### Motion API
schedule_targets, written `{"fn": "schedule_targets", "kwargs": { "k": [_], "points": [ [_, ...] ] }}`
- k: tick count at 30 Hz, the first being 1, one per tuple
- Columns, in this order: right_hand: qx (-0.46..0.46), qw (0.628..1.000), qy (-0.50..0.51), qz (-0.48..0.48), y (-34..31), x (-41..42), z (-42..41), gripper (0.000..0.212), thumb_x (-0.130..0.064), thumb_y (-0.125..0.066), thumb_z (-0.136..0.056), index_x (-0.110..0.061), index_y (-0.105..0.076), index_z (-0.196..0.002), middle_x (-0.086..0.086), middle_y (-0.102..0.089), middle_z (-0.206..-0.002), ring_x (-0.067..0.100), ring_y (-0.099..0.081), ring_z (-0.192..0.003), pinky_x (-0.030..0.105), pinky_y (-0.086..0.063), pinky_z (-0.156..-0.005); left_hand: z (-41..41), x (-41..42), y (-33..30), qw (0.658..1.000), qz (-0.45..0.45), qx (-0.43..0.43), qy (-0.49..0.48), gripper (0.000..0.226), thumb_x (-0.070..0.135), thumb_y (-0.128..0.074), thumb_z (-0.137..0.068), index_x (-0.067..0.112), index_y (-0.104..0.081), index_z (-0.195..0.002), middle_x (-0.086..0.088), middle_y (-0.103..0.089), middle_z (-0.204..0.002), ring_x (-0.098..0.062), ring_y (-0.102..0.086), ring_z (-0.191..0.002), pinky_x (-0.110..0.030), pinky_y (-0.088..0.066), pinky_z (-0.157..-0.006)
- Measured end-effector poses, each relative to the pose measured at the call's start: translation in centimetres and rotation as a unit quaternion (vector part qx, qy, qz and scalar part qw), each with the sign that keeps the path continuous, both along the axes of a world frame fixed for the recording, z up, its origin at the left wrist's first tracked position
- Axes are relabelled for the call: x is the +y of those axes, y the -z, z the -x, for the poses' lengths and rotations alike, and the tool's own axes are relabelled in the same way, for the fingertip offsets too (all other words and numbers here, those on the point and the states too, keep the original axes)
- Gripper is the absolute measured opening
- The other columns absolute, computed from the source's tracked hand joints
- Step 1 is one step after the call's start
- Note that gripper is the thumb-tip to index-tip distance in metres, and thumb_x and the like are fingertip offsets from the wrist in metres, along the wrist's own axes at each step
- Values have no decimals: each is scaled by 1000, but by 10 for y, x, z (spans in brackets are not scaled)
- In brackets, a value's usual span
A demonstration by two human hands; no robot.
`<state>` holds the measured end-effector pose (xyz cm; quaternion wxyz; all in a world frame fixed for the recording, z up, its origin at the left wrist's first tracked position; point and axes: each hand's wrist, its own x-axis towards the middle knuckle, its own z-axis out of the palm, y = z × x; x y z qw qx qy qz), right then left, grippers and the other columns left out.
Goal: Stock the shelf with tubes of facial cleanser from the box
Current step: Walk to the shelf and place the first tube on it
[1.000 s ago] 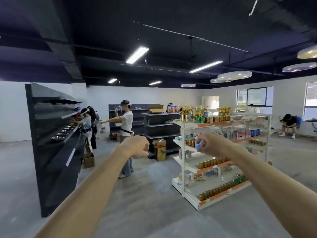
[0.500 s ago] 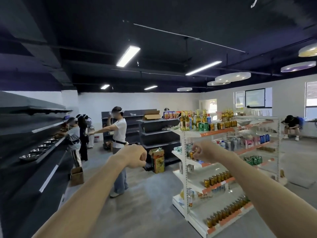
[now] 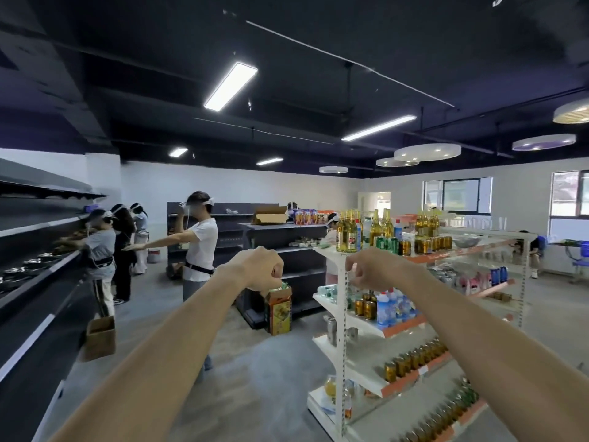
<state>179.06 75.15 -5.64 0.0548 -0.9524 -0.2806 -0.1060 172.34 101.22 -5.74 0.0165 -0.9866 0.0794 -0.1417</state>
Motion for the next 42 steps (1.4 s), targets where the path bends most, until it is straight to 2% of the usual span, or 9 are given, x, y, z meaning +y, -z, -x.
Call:
{"fn": "schedule_targets", "kwargs": {
  "k": [7,10,16,19,21,25,30,37,42],
  "points": [
    [-5,999,20,-30,-6,81,-123,28,-32,-62,-93,-27,-59,-120,-5,-64,-113,13,-62,-93,32,-54,-87,-138,96,-9,999,26,-7,-18,6,35,-62,-83,31,-65,-82,6,-66,-90,-15,-64,-81,-35,-57,-76],
    [-15,1000,17,-14,6,114,-171,28,-37,-61,-92,-27,-60,-118,-5,-66,-112,14,-62,-94,33,-53,-85,-198,112,10,999,23,27,-21,14,37,-59,-84,27,-67,-90,3,-66,-98,-18,-64,-86,-36,-56,-78],
    [-8,1000,12,-12,33,158,-288,26,-39,-62,-89,-29,-61,-113,-6,-66,-105,14,-62,-90,37,-55,-83,-315,140,45,998,27,60,-17,10,34,-60,-80,30,-65,-88,2,-65,-99,-21,-65,-87,-35,-56,-76],
    [-14,999,23,-26,44,169,-359,24,-43,-62,-87,-32,-61,-109,-8,-65,-102,13,-62,-88,36,-56,-82,-373,159,45,997,34,60,-33,15,38,-59,-81,26,-66,-86,2,-66,-97,-20,-64,-86,-33,-53,-72],
    [-16,999,30,-41,54,173,-411,23,-43,-61,-87,-34,-60,-108,-9,-66,-101,13,-62,-89,36,-56,-82,-415,169,44,996,39,63,-41,21,42,-59,-80,25,-68,-87,3,-67,-96,-20,-65,-86,-36,-55,-77],
    [0,997,48,-60,73,173,-505,25,-41,-61,-85,-33,-58,-109,-9,-66,-96,13,-63,-85,35,-57,-80,-503,181,38,994,18,74,-74,8,33,-63,-81,28,-68,-85,5,-67,-96,-18,-65,-84,-36,-57,-80],
    [6,994,82,-78,78,165,-601,27,-36,-61,-85,-31,-57,-112,-5,-65,-105,16,-63,-90,37,-56,-84,-604,179,42,994,-6,89,-58,10,31,-58,-80,29,-66,-83,5,-65,-93,-19,-65,-82,-37,-58,-77],
    [35,991,111,-71,91,175,-714,26,-34,-61,-86,-30,-58,-111,-3,-66,-109,17,-63,-93,39,-54,-87,-724,181,55,995,-2,93,-33,6,42,-59,-83,36,-59,-82,5,-64,-98,-20,-64,-84,-28,-44,-60],
    [68,985,119,-100,99,199,-796,27,-33,-61,-86,-30,-60,-112,-4,-65,-112,17,-63,-96,39,-54,-89,-819,205,67,994,21,105,-24,11,45,-56,-74,34,-58,-74,3,-64,-93,-20,-64,-79,-32,-55,-68]
  ]
}}
